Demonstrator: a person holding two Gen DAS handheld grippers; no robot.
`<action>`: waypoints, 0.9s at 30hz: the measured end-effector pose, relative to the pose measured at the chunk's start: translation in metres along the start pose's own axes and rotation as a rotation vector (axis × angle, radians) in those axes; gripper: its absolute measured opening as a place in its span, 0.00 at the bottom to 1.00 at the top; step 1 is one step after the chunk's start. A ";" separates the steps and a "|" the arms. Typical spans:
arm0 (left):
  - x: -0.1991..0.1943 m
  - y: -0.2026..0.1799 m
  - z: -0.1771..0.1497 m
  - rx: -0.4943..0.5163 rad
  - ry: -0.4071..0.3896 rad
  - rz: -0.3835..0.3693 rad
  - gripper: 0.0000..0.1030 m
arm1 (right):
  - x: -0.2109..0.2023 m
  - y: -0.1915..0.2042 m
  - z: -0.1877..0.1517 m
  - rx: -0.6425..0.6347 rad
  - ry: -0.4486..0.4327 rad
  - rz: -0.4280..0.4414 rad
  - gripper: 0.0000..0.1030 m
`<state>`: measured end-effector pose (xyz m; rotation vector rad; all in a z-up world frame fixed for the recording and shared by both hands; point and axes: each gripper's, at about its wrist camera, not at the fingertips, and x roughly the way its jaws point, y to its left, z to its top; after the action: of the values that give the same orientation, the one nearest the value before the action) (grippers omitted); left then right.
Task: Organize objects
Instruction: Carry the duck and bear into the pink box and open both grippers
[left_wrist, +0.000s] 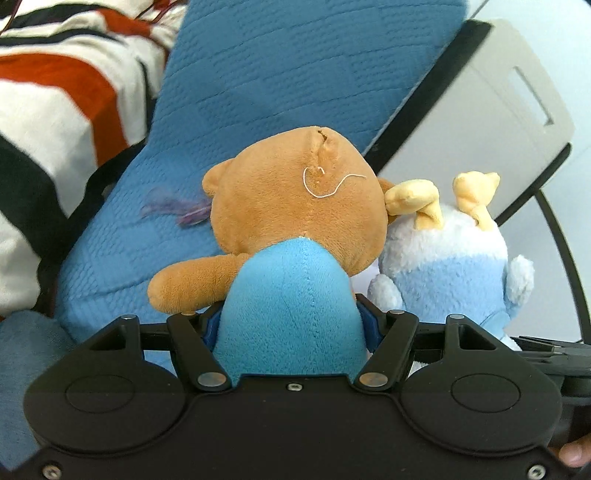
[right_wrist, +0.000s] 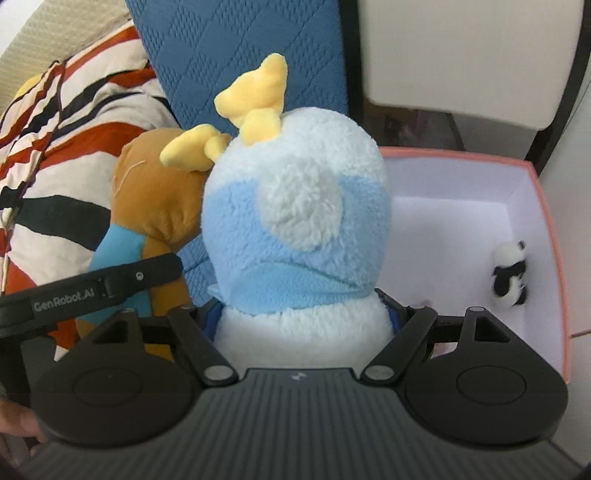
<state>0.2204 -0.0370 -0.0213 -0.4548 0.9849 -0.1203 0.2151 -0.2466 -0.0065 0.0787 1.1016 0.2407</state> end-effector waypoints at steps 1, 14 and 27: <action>-0.001 -0.008 0.002 0.002 -0.004 -0.004 0.64 | -0.006 -0.005 0.002 -0.004 -0.007 -0.006 0.79; 0.022 -0.099 0.013 0.047 -0.045 -0.013 0.65 | -0.035 -0.088 0.015 0.038 -0.080 -0.013 0.79; 0.126 -0.158 -0.014 0.112 0.096 0.020 0.65 | 0.022 -0.185 -0.007 0.137 -0.050 -0.045 0.80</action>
<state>0.2950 -0.2217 -0.0585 -0.3390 1.0709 -0.1793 0.2463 -0.4216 -0.0626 0.1812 1.0677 0.1219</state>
